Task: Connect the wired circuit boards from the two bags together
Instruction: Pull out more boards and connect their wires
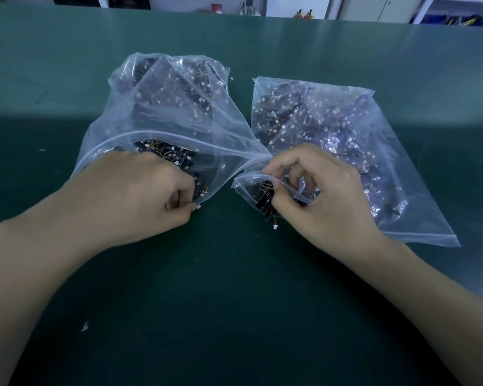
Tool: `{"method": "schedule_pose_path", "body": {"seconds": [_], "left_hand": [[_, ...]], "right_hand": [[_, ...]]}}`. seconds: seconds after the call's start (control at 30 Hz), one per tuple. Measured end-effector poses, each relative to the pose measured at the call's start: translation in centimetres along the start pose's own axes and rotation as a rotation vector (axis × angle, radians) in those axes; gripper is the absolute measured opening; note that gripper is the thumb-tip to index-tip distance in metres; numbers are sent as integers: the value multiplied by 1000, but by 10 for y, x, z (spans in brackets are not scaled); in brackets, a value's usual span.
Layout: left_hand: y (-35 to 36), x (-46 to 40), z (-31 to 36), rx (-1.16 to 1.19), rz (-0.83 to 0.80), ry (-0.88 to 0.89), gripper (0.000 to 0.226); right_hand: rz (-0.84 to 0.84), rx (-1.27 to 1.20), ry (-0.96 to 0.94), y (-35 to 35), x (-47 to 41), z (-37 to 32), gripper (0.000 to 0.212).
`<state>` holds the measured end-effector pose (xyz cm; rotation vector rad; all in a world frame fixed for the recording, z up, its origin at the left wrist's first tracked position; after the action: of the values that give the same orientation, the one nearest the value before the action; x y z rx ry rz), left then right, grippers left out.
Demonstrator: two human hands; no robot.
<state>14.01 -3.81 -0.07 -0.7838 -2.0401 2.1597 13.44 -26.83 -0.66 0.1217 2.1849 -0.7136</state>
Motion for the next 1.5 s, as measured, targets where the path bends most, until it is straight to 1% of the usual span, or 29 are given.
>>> {"method": "schedule_pose_path", "body": {"seconds": [0.13, 0.2, 0.3, 0.4, 0.47, 0.57, 0.63, 0.73, 0.9, 1.0, 1.1, 1.17, 1.27, 1.4, 1.5], "left_hand": [[-4, 0, 4, -41, 17, 21, 21], [-12, 2, 7, -14, 102, 49, 16], [-22, 3, 18, 138, 241, 85, 14], [-18, 1, 31, 250, 323, 130, 22], [-9, 1, 38, 312, 348, 146, 25], [7, 2, 42, 481, 345, 99, 28], [12, 2, 45, 604, 377, 58, 29], [12, 2, 47, 721, 436, 16, 28], [9, 2, 44, 743, 490, -12, 32], [11, 2, 43, 748, 462, -16, 30], [11, 2, 45, 734, 444, 2, 33], [9, 3, 45, 682, 458, 5, 33], [4, 4, 42, 570, 502, -16, 27], [5, 4, 41, 560, 484, -20, 24], [4, 4, 46, 566, 467, 6, 24]], "right_hand": [[-17, 4, 3, 2, 0, 2, 28], [-31, -8, -2, 3, 1, 1, 28], [-65, -31, -6, 5, 2, -2, 22], [-74, -57, -6, 6, 2, -5, 22], [-74, -65, -3, 6, 1, -4, 22], [-87, -103, -9, 8, 1, -4, 16], [-105, -125, -13, 10, 2, -4, 12], [-108, -137, -27, 10, 1, -4, 14], [-135, -179, -47, 12, 3, -7, 12], [-139, -177, -41, 14, 3, -7, 6], [-122, -175, -15, 14, 3, -5, 4], [-81, -197, 27, 9, 1, -3, 7], [-17, -206, 76, 2, -2, 0, 7], [-43, -219, 105, 6, 0, 0, 6], [-60, -240, 94, 8, 1, -1, 6]]}}
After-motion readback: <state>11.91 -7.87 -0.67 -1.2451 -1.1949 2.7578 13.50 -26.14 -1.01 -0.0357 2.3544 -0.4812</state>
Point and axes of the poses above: each hand's wrist, its own x-axis away from the middle knuckle, its own y-axis out of the palm, z = x × y, the point moved 7 cm from there along -x, towards the middle knuckle, and after that the axes turned 11 degrees about z, right-handed, at the moved point
